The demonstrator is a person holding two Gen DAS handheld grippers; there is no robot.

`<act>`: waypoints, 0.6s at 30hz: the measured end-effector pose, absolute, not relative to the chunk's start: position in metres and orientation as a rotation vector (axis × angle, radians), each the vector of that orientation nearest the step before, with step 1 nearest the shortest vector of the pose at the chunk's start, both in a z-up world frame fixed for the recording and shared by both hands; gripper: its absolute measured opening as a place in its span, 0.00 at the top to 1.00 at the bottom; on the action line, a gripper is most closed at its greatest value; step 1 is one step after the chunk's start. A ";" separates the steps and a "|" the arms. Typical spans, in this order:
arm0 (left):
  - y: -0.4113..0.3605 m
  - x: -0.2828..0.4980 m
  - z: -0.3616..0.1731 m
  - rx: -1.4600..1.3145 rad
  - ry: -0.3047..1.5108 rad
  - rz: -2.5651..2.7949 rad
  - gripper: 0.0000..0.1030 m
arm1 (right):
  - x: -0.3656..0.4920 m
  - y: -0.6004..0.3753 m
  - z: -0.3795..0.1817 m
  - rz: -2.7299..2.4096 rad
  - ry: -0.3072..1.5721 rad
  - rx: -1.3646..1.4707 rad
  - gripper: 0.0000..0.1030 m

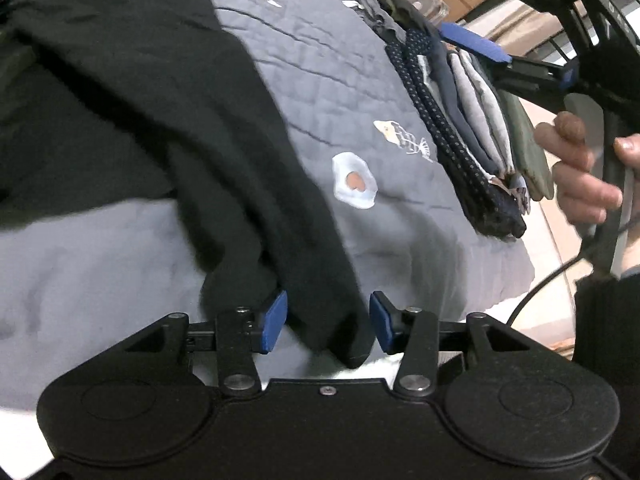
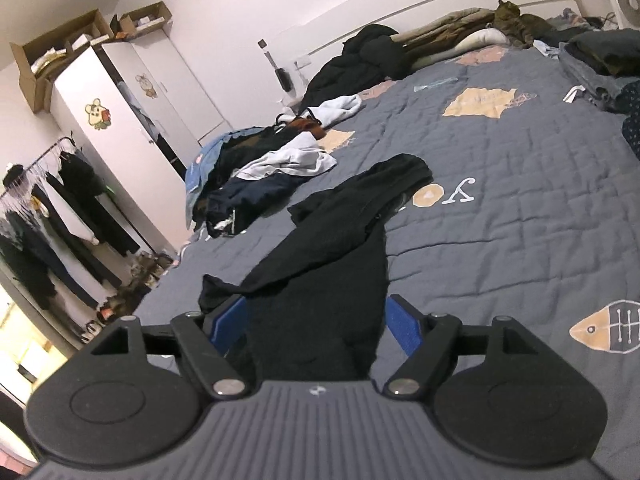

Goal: Fold clothes

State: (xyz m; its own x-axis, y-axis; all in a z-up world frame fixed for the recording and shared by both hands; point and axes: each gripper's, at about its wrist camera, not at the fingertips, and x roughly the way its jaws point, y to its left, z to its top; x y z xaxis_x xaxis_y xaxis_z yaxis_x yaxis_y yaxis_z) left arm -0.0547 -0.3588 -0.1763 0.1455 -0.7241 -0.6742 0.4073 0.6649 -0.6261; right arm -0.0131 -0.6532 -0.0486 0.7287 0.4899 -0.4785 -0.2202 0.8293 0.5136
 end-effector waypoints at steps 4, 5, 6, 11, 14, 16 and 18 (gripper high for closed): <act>-0.368 -0.058 -0.189 -0.376 1.195 -0.837 0.55 | -0.018 -0.658 -0.039 0.394 0.639 0.476 0.25; -0.372 -0.058 -0.193 -0.393 1.200 -0.839 0.55 | -0.019 -0.658 -0.037 0.395 0.635 0.484 0.25; -0.375 -0.057 -0.195 -0.410 1.201 -0.838 0.55 | -0.021 -0.657 -0.035 0.399 0.628 0.486 0.25; -0.384 -0.056 -0.207 -0.474 1.212 -0.824 0.43 | -0.033 -0.655 -0.022 0.364 0.575 0.484 0.24; -0.387 -0.057 -0.214 -0.483 1.224 -0.813 0.43 | -0.042 -0.656 -0.013 0.327 0.535 0.491 0.24; -0.388 -0.057 -0.218 -0.491 1.223 -0.804 0.43 | -0.050 -0.657 -0.009 0.294 0.505 0.511 0.23; -0.390 -0.058 -0.220 -0.492 1.216 -0.801 0.45 | -0.059 -0.658 -0.005 0.261 0.474 0.531 0.23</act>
